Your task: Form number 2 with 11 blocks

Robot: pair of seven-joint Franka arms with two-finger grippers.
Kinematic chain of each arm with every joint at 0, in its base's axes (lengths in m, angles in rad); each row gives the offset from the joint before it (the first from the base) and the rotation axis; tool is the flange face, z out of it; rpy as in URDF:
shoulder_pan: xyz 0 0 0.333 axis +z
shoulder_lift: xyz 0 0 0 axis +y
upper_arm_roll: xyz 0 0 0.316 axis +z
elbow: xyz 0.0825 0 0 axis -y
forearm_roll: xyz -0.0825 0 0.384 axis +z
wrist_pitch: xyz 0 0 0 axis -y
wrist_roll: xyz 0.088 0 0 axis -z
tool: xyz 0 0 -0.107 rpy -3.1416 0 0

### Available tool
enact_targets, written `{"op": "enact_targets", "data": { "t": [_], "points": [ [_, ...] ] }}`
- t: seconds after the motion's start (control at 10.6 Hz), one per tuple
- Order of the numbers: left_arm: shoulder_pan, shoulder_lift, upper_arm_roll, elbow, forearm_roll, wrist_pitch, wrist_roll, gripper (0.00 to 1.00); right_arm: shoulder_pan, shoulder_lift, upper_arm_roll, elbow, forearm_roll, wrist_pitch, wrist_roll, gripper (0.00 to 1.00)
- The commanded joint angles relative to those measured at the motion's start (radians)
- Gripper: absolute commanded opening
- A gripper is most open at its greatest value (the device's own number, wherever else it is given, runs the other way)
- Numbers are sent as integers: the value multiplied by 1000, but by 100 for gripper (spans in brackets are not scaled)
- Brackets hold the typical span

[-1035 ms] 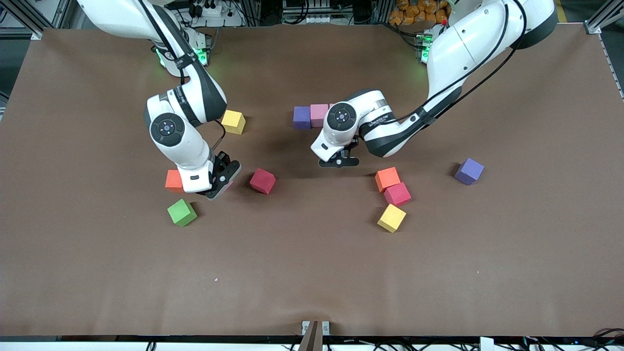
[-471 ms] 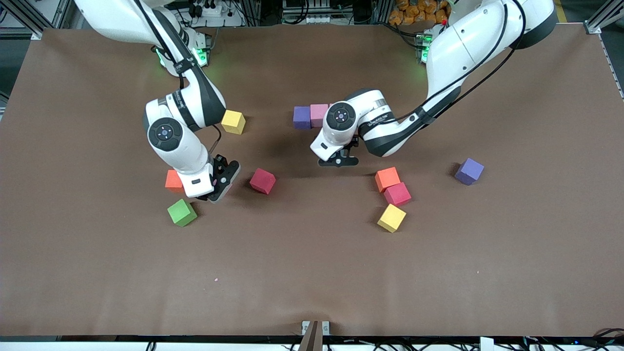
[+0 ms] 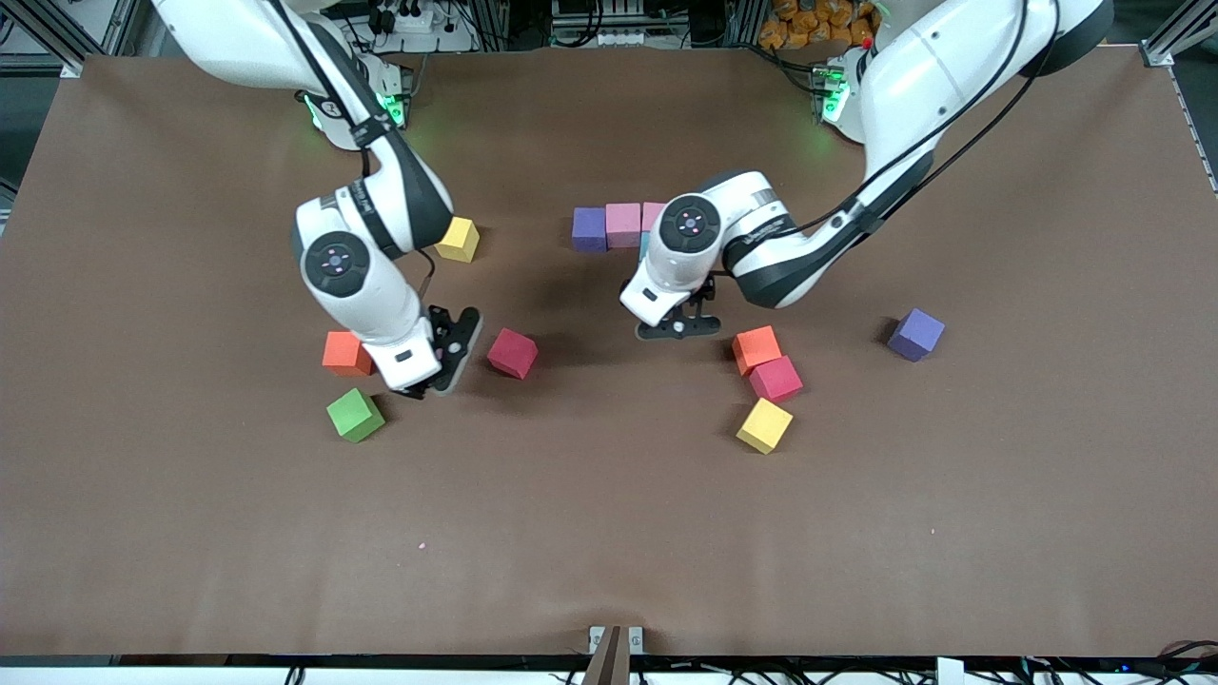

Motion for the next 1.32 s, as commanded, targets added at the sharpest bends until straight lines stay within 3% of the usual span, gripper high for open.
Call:
{"op": "enact_targets", "data": {
  "t": [0.0, 0.47, 0.85, 1.22],
  "points": [
    [157, -26, -81, -26, -21, 0, 3, 100, 128, 67, 1, 72, -13, -15, 5, 59],
    [248, -34, -84, 18, -4, -54, 36, 100, 308, 133, 1, 126, -13, -34, 6, 63],
    [221, -20, 44, 77, -4, -66, 167, 100, 418, 194, -4, 146, -25, -32, 123, 63],
    [215, 4, 89, 85, -4, -66, 233, 100, 460, 254, -4, 193, -72, -31, 204, 63]
  ]
}}
